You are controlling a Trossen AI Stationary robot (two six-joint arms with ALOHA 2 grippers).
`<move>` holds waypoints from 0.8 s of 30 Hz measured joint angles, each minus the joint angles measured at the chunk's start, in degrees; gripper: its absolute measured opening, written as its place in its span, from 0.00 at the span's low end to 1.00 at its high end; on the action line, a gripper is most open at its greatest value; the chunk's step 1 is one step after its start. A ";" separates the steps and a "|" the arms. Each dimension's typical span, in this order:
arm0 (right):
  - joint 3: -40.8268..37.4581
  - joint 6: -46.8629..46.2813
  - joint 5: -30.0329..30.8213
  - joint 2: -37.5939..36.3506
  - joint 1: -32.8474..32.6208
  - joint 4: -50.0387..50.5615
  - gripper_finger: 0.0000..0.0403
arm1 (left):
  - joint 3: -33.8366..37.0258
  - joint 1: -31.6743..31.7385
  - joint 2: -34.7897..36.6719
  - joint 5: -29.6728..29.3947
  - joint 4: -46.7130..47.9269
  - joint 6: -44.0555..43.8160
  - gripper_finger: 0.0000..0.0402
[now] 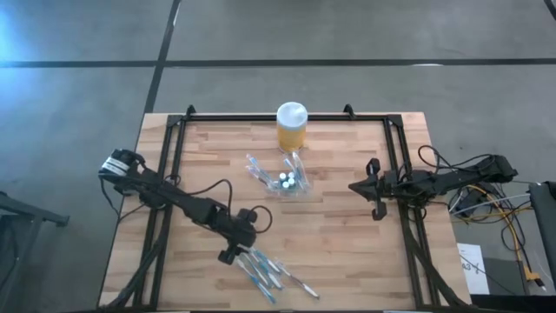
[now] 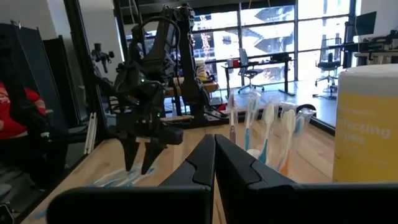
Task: Pick & Place toothbrushing station
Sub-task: Put the blue toothbrush into the transparent organizer
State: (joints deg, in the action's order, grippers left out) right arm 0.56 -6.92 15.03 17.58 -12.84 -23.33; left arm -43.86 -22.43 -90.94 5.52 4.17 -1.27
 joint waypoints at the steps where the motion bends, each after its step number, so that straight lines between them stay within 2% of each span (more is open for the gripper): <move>1: 0.00 0.00 0.00 0.09 0.02 0.02 0.02 | 0.00 -0.01 0.00 0.18 0.18 0.01 0.49; 10: 0.00 0.04 0.13 0.57 0.02 -0.02 0.02 | 0.04 -0.05 0.00 3.43 0.52 0.81 0.30; 18: 0.00 0.04 0.13 0.57 0.02 -0.07 0.02 | 0.04 -0.03 0.00 3.41 0.58 1.55 0.04; 24: 0.00 0.04 0.11 0.57 0.02 -0.09 0.02 | 0.07 -0.12 0.13 0.10 1.90 3.01 0.01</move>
State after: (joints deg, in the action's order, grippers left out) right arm 0.56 -6.87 15.14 18.15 -12.82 -23.42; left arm -43.79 -22.55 -90.80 5.62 6.07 1.74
